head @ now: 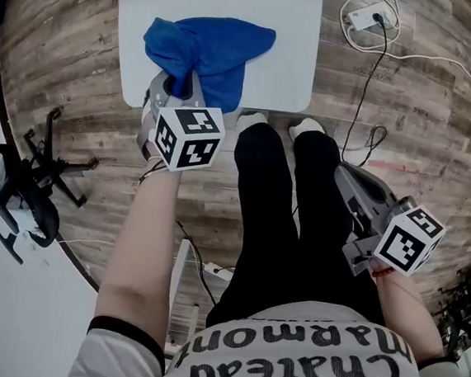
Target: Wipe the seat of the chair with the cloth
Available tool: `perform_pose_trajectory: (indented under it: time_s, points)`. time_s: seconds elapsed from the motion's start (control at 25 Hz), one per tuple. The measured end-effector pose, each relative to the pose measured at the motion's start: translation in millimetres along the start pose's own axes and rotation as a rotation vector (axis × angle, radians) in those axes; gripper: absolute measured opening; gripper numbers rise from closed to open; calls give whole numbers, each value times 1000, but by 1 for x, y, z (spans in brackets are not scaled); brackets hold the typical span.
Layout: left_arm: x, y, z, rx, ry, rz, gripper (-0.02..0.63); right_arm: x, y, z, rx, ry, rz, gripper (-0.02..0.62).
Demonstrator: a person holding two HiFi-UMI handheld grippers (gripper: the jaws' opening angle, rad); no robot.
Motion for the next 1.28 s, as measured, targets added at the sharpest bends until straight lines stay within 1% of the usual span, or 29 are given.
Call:
perform_pose_trajectory:
  time_s: [0.12,0.2,0.32,0.4,0.52,0.6,0.68,0.72,0.76,0.84,0.92,1.0,1.04,1.08,1.16,1.28]
  points:
    - [-7,23,31,13,-25,24,44,-23,1,15,22,-10,30,14]
    - [-14,39,56,53,-50,48,44,-41,3,25,35,-18,51,14]
    - [-22,63,93,117,-111,80,44,-64,5,40,50,-31,88,14]
    - [-24,79,113,135,-144,93,46,-76,6,49,65,-35,120,14]
    - [-29,101,142,159,-172,120,44,-95,9,61,82,-39,149,14]
    - [-33,116,161,206,-188,149,44,-107,10,69,93,-44,164,14]
    - [-36,128,175,275,-197,181,44,-115,10,74,104,-49,176,14]
    - [-38,133,181,297,-204,193,47,-118,10,77,109,-52,180,14]
    - [-41,138,186,302,-215,204,61,-120,9,79,112,-57,184,14]
    - [-50,147,196,274,-254,235,63,-123,9,83,118,-65,194,14]
    - [-64,151,202,220,-285,290,64,-125,9,83,120,-70,202,14]
    - [-79,150,201,159,-299,331,66,-126,11,82,117,-71,199,14]
    - [-83,146,197,130,-299,335,66,-125,12,81,114,-70,194,14]
    - [-86,139,190,103,-292,327,67,-124,14,80,111,-68,188,14]
    - [-86,117,169,45,-261,282,67,-119,18,76,104,-57,175,14]
    - [-72,63,117,-39,-176,151,71,-103,21,65,87,-32,146,14]
Point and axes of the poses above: the fingertips, and each gripper's own axes: x forward along the fingers, z to its right, y out of its top, the point moved 3 cm from there along -x, backward along the fingers, and after that the axes turned 11 degrees about y, right-handed, at the moved point
